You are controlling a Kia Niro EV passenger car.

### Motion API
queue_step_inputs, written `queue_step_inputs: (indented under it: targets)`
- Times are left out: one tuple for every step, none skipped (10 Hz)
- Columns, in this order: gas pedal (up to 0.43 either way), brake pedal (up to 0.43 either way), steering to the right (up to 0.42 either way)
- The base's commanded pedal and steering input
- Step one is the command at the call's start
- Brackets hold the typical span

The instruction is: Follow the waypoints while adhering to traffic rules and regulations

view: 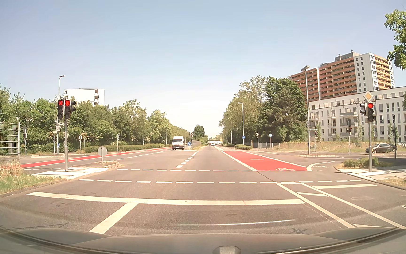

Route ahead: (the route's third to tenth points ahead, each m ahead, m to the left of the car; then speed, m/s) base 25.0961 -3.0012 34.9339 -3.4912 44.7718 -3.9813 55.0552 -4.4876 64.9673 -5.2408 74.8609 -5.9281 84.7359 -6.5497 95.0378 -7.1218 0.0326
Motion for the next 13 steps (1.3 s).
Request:
queue_step_inputs:
  targets:
    - [0.0,0.0,-0.002]
    - [0.0,0.0,-0.002]
    - [0.0,0.0,-0.002]
    - [0.0,0.0,-0.002]
    - [0.008,0.0,-0.002]
    - [0.039,0.0,-0.002]
    - [0.047,0.0,-0.002]
    - [0.059,0.0,-0.003]
    - [0.067,0.0,-0.006]
    - [0.087,0.0,-0.011]
    - [0.098,0.0,-0.014]
    - [0.098,0.0,-0.019]
    - [0.11,0.0,-0.023]
